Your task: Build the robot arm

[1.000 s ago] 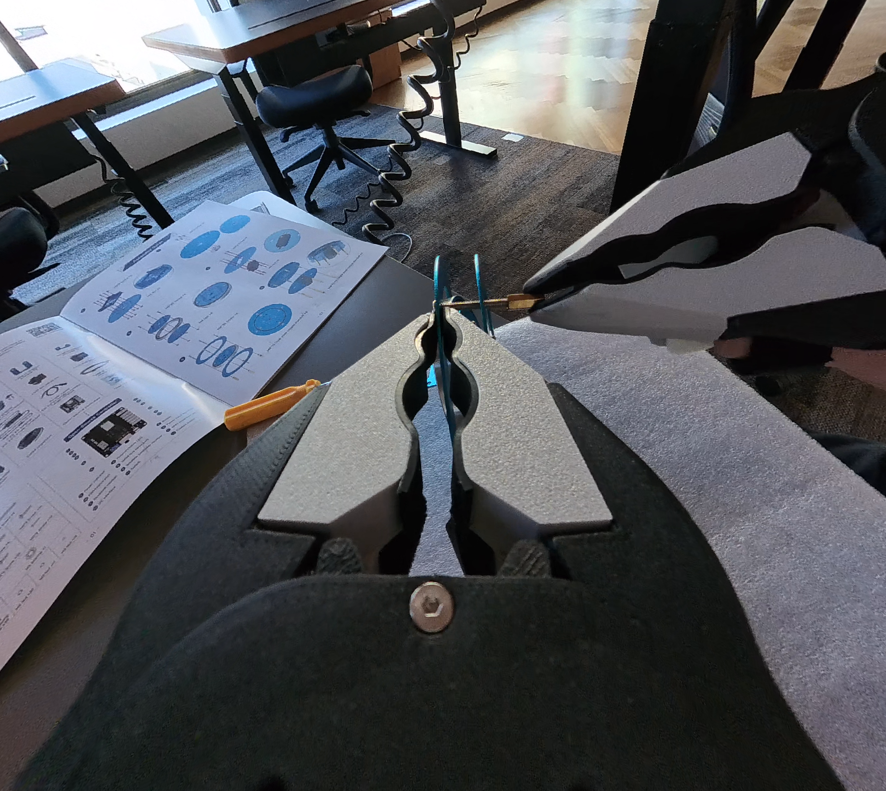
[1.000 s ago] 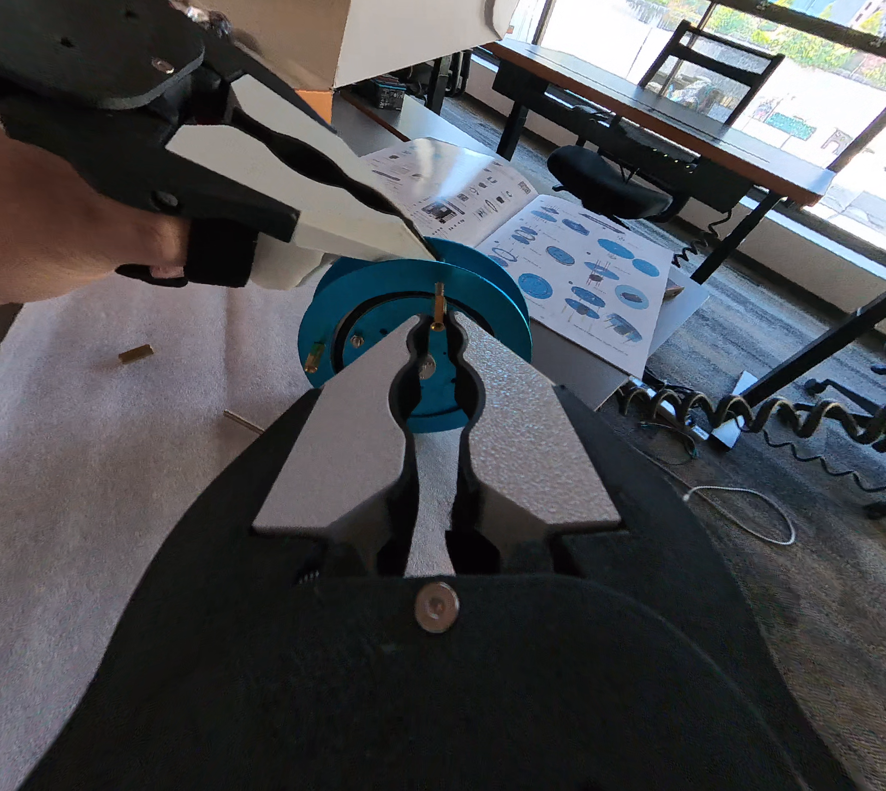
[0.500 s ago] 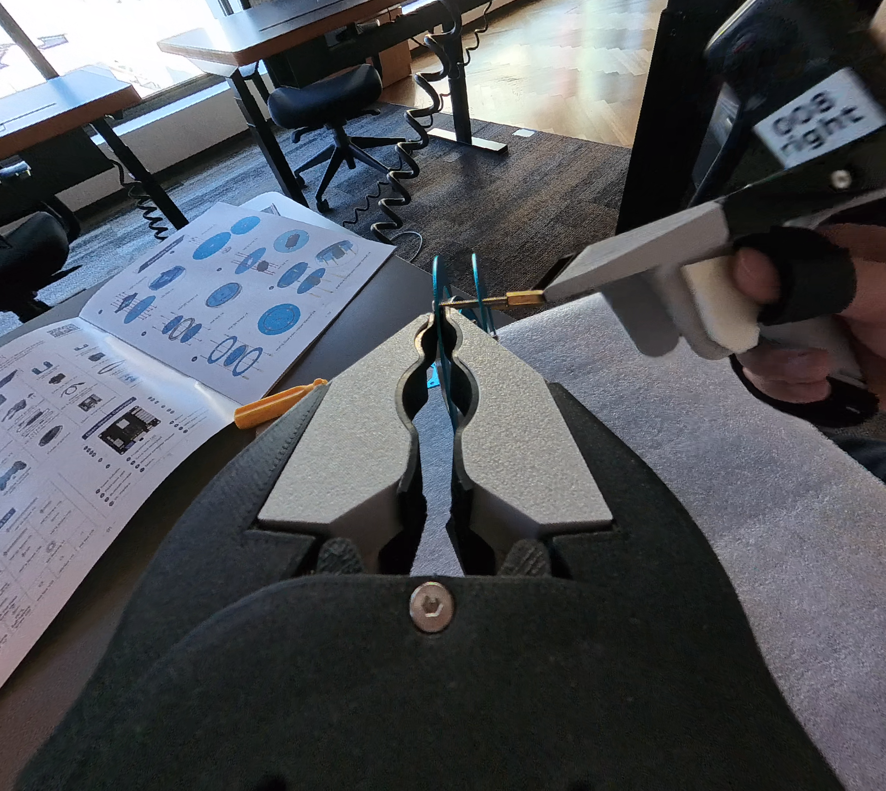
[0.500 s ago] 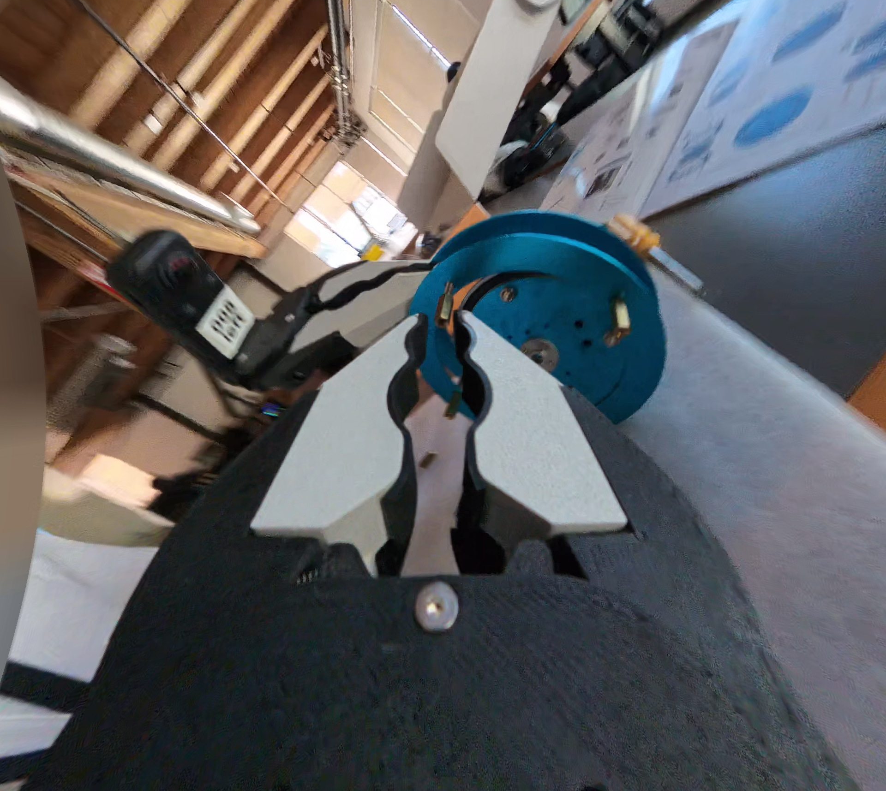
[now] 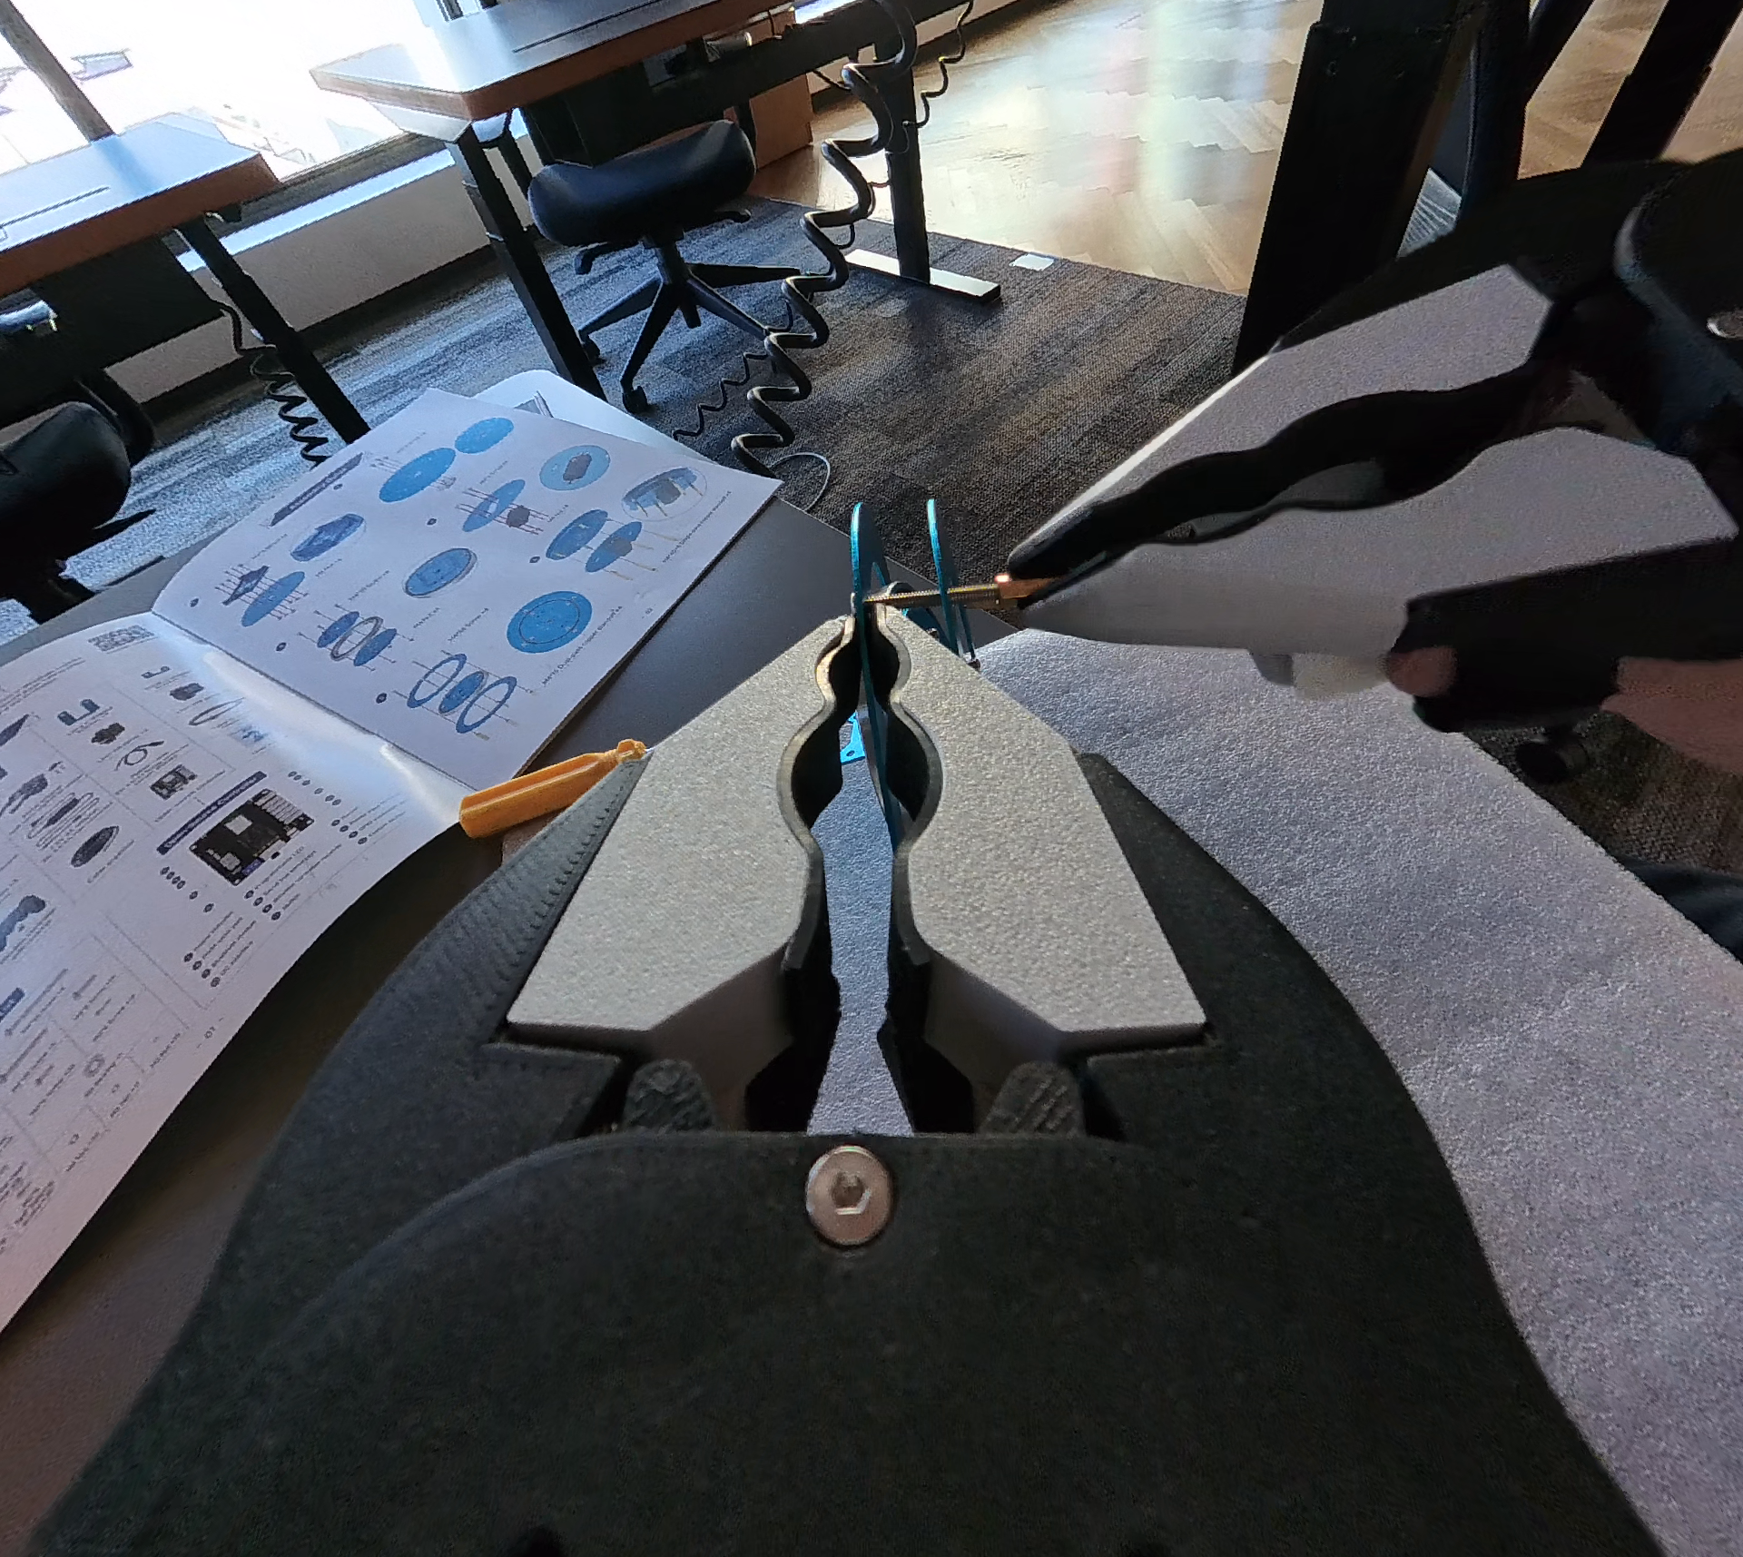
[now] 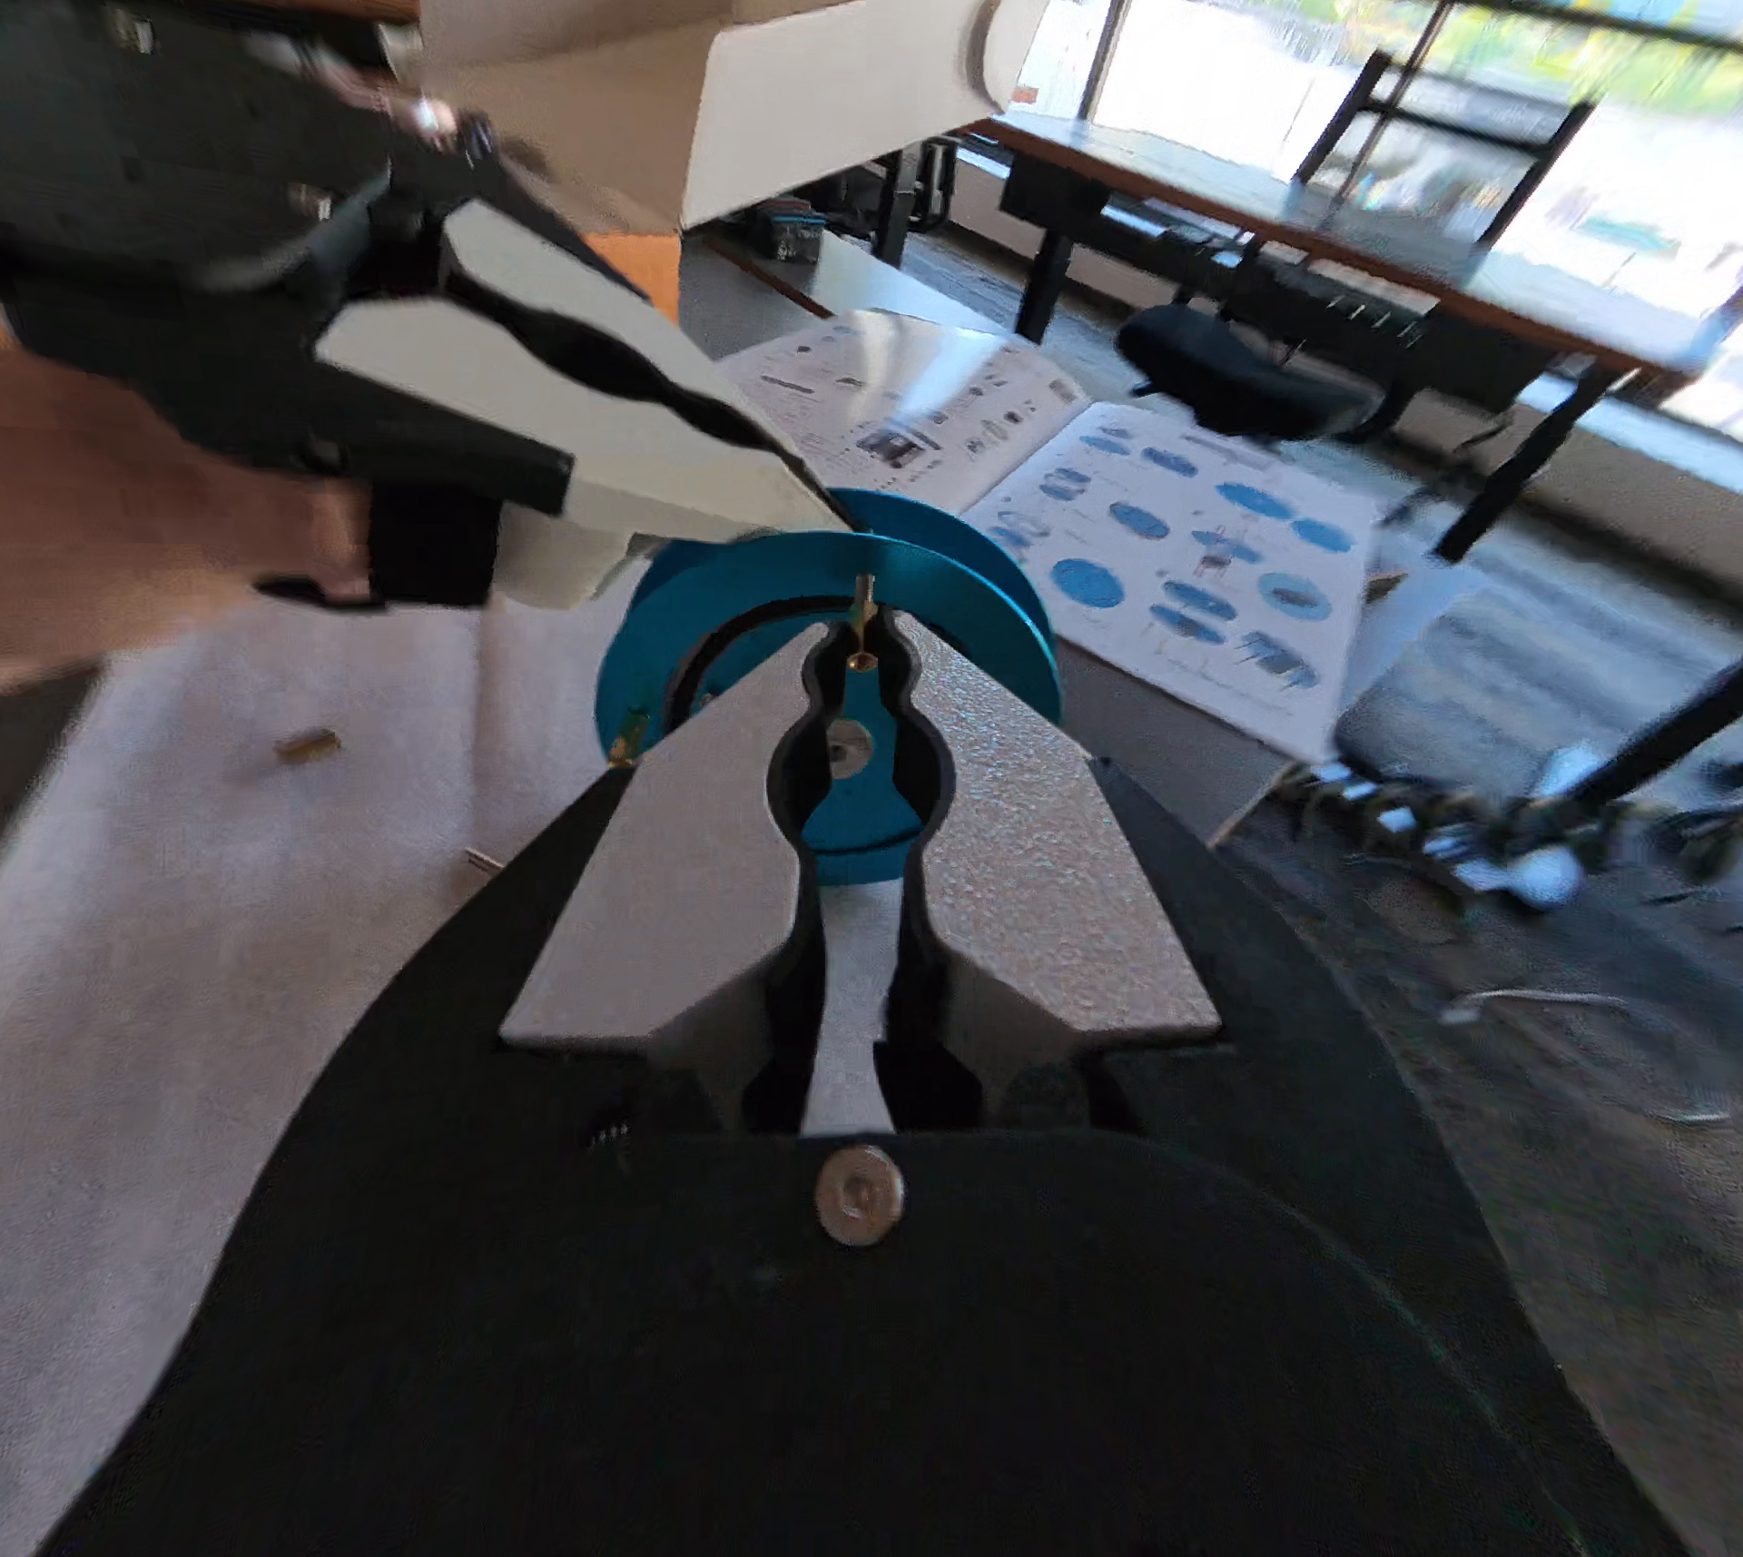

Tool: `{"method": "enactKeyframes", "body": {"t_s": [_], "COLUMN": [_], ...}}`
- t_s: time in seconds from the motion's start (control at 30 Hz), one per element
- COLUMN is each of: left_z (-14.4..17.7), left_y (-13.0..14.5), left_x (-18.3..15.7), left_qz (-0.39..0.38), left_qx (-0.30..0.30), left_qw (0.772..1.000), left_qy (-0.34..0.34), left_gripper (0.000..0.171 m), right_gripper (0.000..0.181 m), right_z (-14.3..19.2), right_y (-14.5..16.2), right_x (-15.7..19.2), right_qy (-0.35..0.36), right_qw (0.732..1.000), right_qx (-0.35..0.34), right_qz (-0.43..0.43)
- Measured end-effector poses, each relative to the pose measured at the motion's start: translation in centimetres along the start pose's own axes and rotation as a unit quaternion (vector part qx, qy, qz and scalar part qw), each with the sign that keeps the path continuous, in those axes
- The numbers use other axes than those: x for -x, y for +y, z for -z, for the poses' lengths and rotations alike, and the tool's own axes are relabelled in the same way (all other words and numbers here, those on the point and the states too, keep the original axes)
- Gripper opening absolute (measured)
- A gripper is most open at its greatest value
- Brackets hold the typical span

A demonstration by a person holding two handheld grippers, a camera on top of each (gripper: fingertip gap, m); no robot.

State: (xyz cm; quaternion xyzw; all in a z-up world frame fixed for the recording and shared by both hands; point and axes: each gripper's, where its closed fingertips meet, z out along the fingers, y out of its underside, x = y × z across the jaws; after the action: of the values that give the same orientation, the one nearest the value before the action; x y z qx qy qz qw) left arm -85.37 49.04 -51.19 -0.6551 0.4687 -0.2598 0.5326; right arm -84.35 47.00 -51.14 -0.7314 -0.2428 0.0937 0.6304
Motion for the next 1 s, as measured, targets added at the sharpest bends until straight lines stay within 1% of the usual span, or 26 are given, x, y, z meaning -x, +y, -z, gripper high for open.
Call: {"method": "enactKeyframes", "body": {"t_s": [0.03, 0.07, 0.1, 0.13, 0.17, 0.2, 0.23, 0.27, 0.3, 0.33, 0.37, 0.4, 0.43, 0.47, 0.53, 0.57, 0.6, 0.63, 0.7, 0.77, 0.83, 0.87, 0.9, 0.93, 0.97, 1.0], "left_z": [0.0, 0.0, 0.0, 0.0, 0.0, 0.0, -0.1, -0.1, 0.0, 0.0, 0.0, 0.0, 0.0, 0.0, 0.0, 0.0, 0.0, 0.0, 0.0, 0.0, 0.0, 0.0, 0.0, 0.1, 0.1, 0.1], "left_y": [0.0, 0.0, 0.0, 0.0, 0.0, -0.1, -0.1, -0.1, -0.1, 0.0, 0.0, 0.0, 0.0, 0.0, 0.0, 0.0, 0.0, 0.0, 0.0, 0.0, 0.1, 0.0, 0.1, 0.1, 0.0, 0.0], "left_x": [0.0, 0.0, 0.0, -0.1, -0.1, -0.1, -0.2, -0.2, -0.1, 0.0, 0.0, 0.0, 0.0, 0.0, 0.1, 0.1, 0.1, 0.1, 0.1, 0.1, 0.1, 0.1, 0.1, 0.1, 0.1, 0.0], "left_qz": [0.0, 0.0, 0.0, -0.001, -0.003, -0.005, -0.006, -0.006, -0.005, -0.002, 0.001, 0.003, 0.005, 0.005, 0.004, 0.003, 0.005, 0.007, 0.007, 0.007, 0.005, 0.005, 0.005, 0.005, 0.006, 0.006], "left_qx": [0.0, 0.0, -0.001, -0.001, -0.001, 0.0, 0.0, 0.0, 0.0, 0.0, 0.0, 0.0, 0.0, -0.001, 0.0, 0.001, 0.001, 0.0, 0.0, 0.0, 0.001, 0.001, 0.001, 0.001, 0.0, 0.0], "left_qw": [1.0, 1.0, 1.0, 1.0, 1.0, 1.0, 1.0, 1.0, 1.0, 1.0, 1.0, 1.0, 1.0, 1.0, 1.0, 1.0, 1.0, 1.0, 1.0, 1.0, 1.0, 1.0, 1.0, 1.0, 1.0, 1.0], "left_qy": [0.0, 0.001, 0.001, 0.001, 0.001, 0.0, 0.0, -0.001, -0.001, -0.001, 0.0, 0.001, 0.001, 0.001, -0.002, -0.003, -0.002, -0.001, 0.0, 0.0, -0.001, -0.001, -0.001, -0.001, 0.001, 0.002], "left_gripper": [0.0, 0.0, 0.0, 0.0, 0.0, 0.0, 0.0, 0.0, 0.0, 0.0, 0.0, 0.0, 0.0, 0.0, 0.0, 0.0, 0.0, 0.0, 0.0, 0.0, 0.0, 0.0, 0.0, 0.0, 0.0, 0.0], "right_gripper": [0.004, 0.004, 0.004, 0.004, 0.005, 0.005, 0.005, 0.005, 0.014, 0.026, 0.031, 0.034, 0.033, 0.032, 0.024, 0.017, 0.012, 0.009, 0.01, 0.004, 0.004, 0.004, 0.004, 0.004, 0.004, 0.004], "right_z": [0.0, 0.0, 0.1, 0.1, 0.1, 0.2, 0.3, 0.5, 0.7, 0.8, 0.9, 1.1, 1.2, 1.2, 0.9, 0.8, 0.7, 0.6, 0.3, 0.3, 0.3, 0.3, 0.2, 0.3, 0.3, 0.4], "right_y": [0.0, 0.0, 0.0, 0.1, 0.0, 0.1, 0.0, 0.1, 0.2, 0.5, 0.7, 0.7, 0.6, 0.3, 0.3, 0.2, 0.1, 0.0, 0.2, 0.2, 0.2, 0.1, 0.2, 0.3, 0.3, 0.3], "right_x": [0.1, 0.1, 0.0, -0.2, -0.2, -0.3, -0.4, -0.4, -0.5, -0.8, -1.2, -1.5, -1.7, -1.5, -1.0, -0.7, -0.3, -0.1, 0.3, 0.1, 0.0, 0.1, 0.2, 0.3, 0.3, 0.3], "right_qy": [-0.023, -0.055, -0.094, -0.137, -0.183, -0.214, -0.226, -0.22, -0.196, -0.159, -0.119, -0.082, -0.05, -0.027, 0.013, 0.026, 0.031, 0.033, 0.022, 0.026, 0.019, 0.005, -0.016, -0.045, -0.08, -0.12], "right_qw": [0.996, 0.981, 0.949, 0.9, 0.848, 0.811, 0.804, 0.828, 0.865, 0.906, 0.942, 0.97, 0.988, 0.998, 0.997, 0.993, 0.99, 0.989, 0.991, 0.992, 0.997, 1.0, 0.998, 0.983, 0.952, 0.905], "right_qx": [-0.007, -0.016, -0.027, -0.036, -0.044, -0.049, -0.059, -0.068, -0.07, -0.065, -0.057, -0.05, -0.041, -0.033, -0.006, -0.001, -0.001, -0.003, 0.001, -0.001, -0.003, -0.009, -0.014, -0.022, -0.031, -0.04], "right_qz": [-0.08, -0.184, -0.301, -0.412, -0.496, -0.542, -0.546, -0.511, -0.456, -0.388, -0.308, -0.223, -0.137, -0.055, 0.078, 0.119, 0.141, 0.146, 0.135, 0.12, 0.079, 0.024, -0.062, -0.175, -0.295, -0.407]}}
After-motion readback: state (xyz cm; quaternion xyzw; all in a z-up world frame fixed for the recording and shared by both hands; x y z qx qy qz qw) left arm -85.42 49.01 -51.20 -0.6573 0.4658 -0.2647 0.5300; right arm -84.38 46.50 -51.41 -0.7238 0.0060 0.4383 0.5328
